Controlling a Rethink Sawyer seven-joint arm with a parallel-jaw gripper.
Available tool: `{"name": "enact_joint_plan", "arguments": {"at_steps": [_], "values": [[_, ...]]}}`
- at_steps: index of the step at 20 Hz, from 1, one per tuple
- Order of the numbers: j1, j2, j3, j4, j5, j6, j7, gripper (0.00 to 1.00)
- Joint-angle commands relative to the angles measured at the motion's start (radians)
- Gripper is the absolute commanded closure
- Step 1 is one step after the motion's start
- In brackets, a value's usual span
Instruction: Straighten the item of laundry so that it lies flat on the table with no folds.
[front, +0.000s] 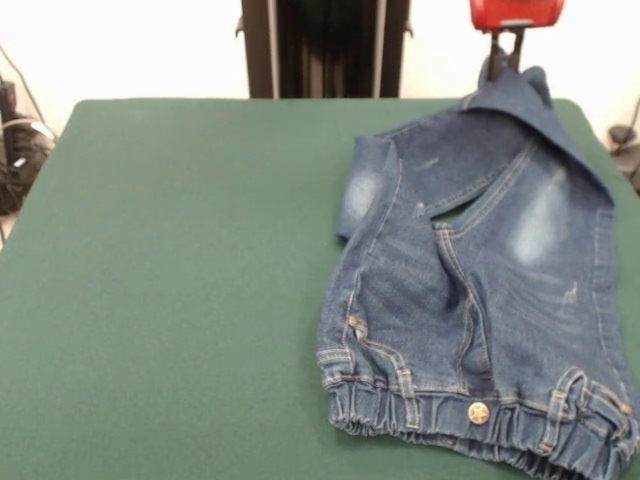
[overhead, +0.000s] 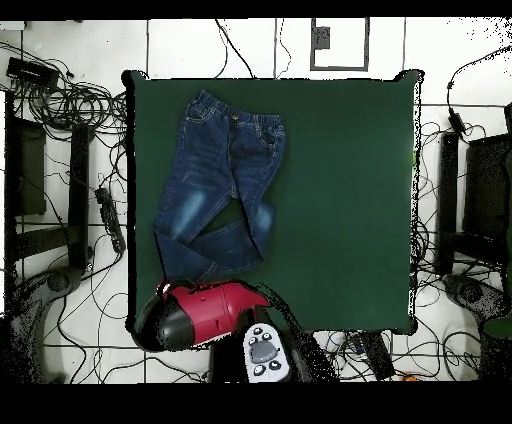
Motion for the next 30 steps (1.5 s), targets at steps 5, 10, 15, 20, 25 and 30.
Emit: {"name": "enact_joint_plan", "arguments": {"at_steps": [5, 10, 15, 20, 25, 30], "values": [[0.035, 0.072, 0.072, 0.017, 0.084, -0.067, 0.175, 1.0], [0.001, 0.026, 0.118, 0.076, 0.107, -0.047, 0.17, 1.0], [-0.033, 0.007, 0.154, 0.1, 0.122, -0.01, 0.136, 1.0], [-0.062, -0.041, 0.193, 0.143, 0.146, 0.019, 0.127, 1.0], [-0.071, -0.1, 0.222, 0.182, 0.185, 0.055, 0.132, 1.0], [-0.076, -0.118, 0.242, 0.214, 0.209, 0.049, 0.135, 1.0]]}}
